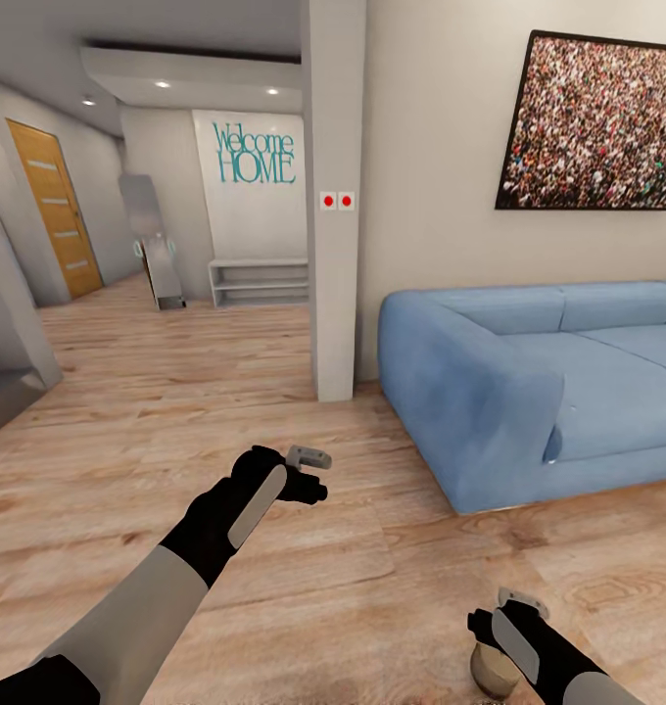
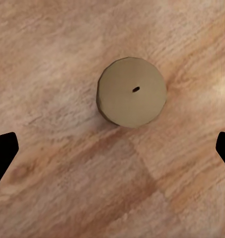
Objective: Place each of the two pumpkins and all three candles from the living room inside a cabinet in the living room (use any cabinet), then make sure every cabinet is closed, and position the cauldron so it is next to a table in the living room.
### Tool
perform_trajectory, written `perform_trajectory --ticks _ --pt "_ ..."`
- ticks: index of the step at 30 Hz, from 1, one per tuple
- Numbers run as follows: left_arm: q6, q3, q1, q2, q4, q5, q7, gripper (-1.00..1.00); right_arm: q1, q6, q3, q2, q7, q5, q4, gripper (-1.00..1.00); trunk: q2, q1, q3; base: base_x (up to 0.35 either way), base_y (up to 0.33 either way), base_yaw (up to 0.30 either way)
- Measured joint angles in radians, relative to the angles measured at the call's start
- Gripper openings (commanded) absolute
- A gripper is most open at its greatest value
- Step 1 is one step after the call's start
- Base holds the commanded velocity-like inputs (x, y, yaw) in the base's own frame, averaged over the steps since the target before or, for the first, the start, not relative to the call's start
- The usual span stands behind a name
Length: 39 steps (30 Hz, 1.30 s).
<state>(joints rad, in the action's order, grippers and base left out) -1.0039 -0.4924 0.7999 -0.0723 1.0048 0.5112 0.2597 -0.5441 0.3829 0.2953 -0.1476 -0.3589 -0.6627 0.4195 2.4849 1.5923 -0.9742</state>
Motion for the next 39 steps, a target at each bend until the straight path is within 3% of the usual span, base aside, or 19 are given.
perform_trajectory --ticks 3,13,39 --pt "0.0 0.0 0.0 0.0 0.0 0.0 0.0 1.0 0.0 0.0 0.0 0.001 -0.002 0.0 0.0 1.0 0.015 0.008 -0.01 0.0 0.0 0.0" --pt "0.0 0.004 0.0 0.0 0.003 0.0 0.004 1.0 0.0 0.0 0.0 0.002 -0.003 -0.001 0.0 1.0 0.015 0.008 -0.01 0.011 0.0 0.0" --pt "-0.001 0.008 0.0 0.0 0.005 0.0 0.0 1.0 0.0 0.0 0.0 0.0 -0.003 -0.001 0.0 1.0 0.015 0.008 -0.01 0.225 -0.088 0.0"
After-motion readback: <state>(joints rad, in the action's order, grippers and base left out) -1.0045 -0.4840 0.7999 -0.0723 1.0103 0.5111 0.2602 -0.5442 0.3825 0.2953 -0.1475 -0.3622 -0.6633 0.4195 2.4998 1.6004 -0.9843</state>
